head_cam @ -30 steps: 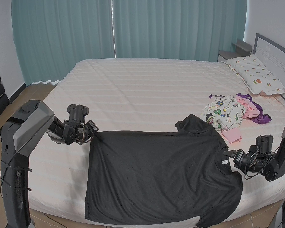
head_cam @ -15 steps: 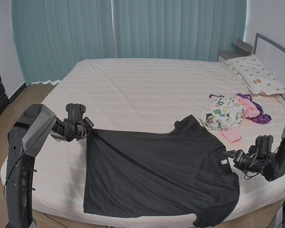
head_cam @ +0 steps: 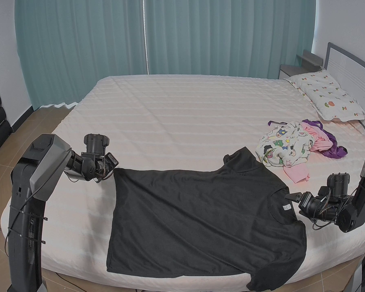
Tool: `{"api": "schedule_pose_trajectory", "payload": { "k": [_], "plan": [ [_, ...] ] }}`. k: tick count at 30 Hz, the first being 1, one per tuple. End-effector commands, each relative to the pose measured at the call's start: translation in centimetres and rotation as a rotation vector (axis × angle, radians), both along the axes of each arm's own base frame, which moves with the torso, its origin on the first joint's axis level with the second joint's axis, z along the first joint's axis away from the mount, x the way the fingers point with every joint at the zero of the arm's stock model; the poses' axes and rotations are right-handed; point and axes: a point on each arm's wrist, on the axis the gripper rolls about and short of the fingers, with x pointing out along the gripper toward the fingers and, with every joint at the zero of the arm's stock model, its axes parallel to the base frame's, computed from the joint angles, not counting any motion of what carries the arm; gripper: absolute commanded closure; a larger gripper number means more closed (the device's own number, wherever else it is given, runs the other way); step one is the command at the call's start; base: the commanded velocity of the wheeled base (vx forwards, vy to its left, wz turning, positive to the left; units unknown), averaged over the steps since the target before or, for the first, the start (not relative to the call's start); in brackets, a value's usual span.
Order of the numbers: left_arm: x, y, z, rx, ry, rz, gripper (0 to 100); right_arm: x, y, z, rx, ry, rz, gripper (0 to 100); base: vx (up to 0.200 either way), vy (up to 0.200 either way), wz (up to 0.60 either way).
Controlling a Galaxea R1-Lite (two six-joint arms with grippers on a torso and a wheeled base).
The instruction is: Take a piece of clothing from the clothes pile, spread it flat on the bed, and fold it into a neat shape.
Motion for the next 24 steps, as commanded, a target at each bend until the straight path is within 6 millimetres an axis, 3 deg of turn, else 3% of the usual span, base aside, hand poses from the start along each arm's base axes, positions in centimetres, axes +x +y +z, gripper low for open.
{"api": "schedule_pose_trajectory", "payload": {
  "k": [1, 7, 9, 10, 14, 18, 24],
  "plan": [
    [-0.8, 0.0, 1.4, -0.009, -0.003, 0.001, 0, 0.0, 0.0, 0.0, 0.001, 0.002, 0.0, 0, 0.0, 0.0, 0.0],
    [-5.6, 0.0, 3.5, -0.056, 0.072, -0.061, 0, 0.0, 0.0, 0.0, 0.004, 0.001, 0.0, 0, 0.0, 0.0, 0.0],
    [-5.6, 0.0, 3.5, -0.056, 0.072, -0.061, 0, 0.0, 0.0, 0.0, 0.004, 0.001, 0.0, 0, 0.0, 0.0, 0.0],
    [-8.6, -0.4, 4.2, -0.086, 0.1, -0.077, 0, -0.2, 0.0, 0.0, 0.005, 0.005, -0.001, 0, 0.0, 0.0, 0.0],
    [-12.4, -0.9, 5.0, -0.144, 0.096, -0.074, 0, -0.3, 0.0, 0.1, 0.005, 0.002, -0.001, 0, -0.15, 0.0, 0.0],
    [-15.9, -1.7, 4.8, -0.196, 0.147, -0.111, 0, -0.4, 0.0, 0.1, 0.005, -0.008, -0.001, 0, -0.2, 0.0, 0.0],
    [-19.2, -2.6, 3.8, -0.234, 0.193, -0.118, 0, -0.4, 0.0, 0.1, 0.004, -0.012, -0.003, 0, -0.167, 0.0, 0.0]
  ]
}}
